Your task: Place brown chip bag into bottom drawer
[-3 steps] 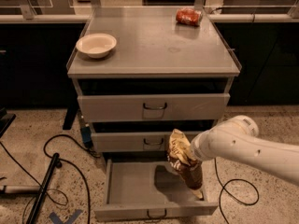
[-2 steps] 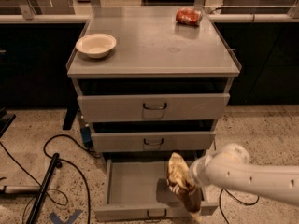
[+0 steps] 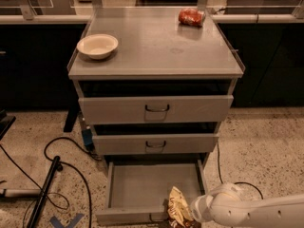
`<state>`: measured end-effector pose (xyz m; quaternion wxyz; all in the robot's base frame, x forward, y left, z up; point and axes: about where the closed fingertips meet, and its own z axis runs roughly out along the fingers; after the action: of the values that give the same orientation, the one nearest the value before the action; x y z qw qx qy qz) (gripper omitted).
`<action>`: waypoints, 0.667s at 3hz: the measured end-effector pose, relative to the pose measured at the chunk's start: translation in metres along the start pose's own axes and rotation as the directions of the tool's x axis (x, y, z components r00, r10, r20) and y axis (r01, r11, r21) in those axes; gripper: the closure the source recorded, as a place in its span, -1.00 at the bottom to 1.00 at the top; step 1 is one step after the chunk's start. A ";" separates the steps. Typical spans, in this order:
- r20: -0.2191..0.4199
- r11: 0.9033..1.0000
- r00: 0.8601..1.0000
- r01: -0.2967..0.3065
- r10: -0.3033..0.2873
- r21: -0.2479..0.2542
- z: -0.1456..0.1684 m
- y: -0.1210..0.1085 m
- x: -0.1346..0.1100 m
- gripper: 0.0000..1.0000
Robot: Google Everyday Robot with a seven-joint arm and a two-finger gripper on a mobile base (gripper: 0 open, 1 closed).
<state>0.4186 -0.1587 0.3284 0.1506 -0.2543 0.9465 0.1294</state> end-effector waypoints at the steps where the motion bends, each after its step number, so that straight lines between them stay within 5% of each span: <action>1: 0.001 0.996 0.996 -0.088 0.088 0.017 0.058 -0.006 -0.027 1.00; 2: -0.029 0.995 0.995 -0.090 0.091 0.036 0.081 -0.001 -0.035 1.00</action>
Offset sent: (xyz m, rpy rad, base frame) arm 0.1672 0.0612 0.0128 -0.2466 -0.1504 0.0906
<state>0.4655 -0.1177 0.2657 0.1343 -0.2103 0.9614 0.1157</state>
